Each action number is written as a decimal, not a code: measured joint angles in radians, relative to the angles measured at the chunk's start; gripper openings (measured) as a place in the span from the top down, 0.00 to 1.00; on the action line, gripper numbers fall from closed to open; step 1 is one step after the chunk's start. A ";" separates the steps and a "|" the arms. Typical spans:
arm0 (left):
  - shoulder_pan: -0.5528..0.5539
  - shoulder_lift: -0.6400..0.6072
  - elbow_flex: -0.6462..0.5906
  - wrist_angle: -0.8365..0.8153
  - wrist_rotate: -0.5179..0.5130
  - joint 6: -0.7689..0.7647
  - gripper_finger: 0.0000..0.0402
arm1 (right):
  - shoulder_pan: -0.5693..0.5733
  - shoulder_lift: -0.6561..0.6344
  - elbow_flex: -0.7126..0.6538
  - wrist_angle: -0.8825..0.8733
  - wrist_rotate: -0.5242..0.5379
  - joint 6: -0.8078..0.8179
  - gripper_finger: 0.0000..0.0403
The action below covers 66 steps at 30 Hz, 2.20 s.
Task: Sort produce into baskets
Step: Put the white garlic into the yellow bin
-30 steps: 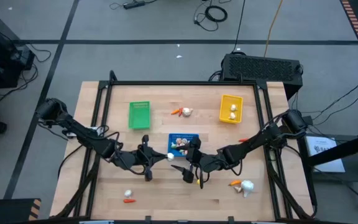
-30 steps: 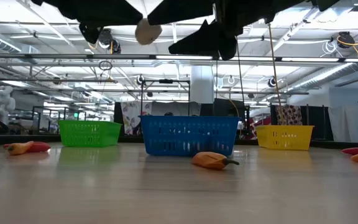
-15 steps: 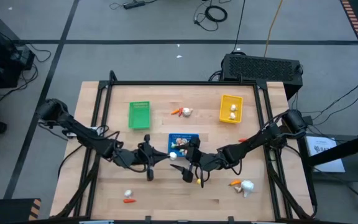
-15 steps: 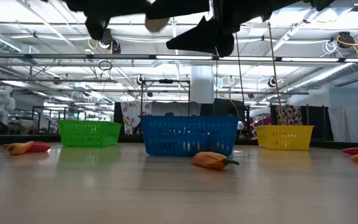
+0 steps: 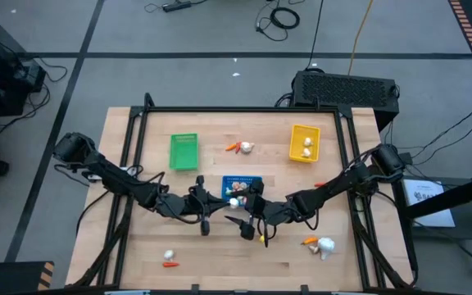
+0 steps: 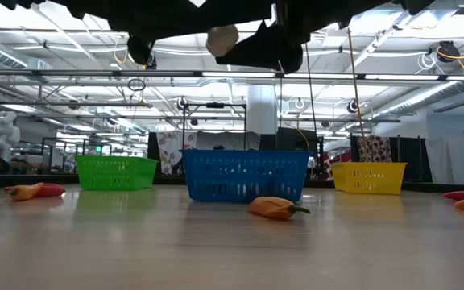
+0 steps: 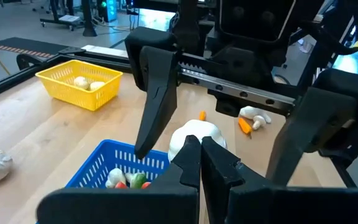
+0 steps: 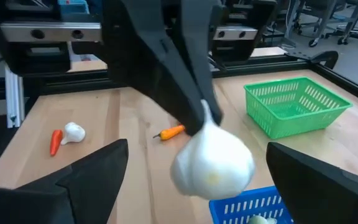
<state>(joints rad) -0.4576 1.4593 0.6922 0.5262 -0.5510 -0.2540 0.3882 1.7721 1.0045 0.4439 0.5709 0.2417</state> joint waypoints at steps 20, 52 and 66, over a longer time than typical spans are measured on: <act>-0.001 0.000 0.000 -0.004 0.001 -0.002 0.97 | -0.005 0.000 0.000 -0.001 -0.001 0.007 0.62; 0.011 -0.001 0.000 -0.471 -0.067 -0.186 0.61 | -0.271 -0.346 0.000 -1.449 0.078 0.592 0.70; 0.019 -0.001 0.000 -0.463 -0.064 -0.186 0.61 | -0.595 -0.346 0.000 -1.491 -0.005 0.551 0.69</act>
<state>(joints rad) -0.4389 1.4582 0.6926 0.0629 -0.6147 -0.4400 -0.2068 1.4265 1.0050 -1.0473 0.5657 0.7929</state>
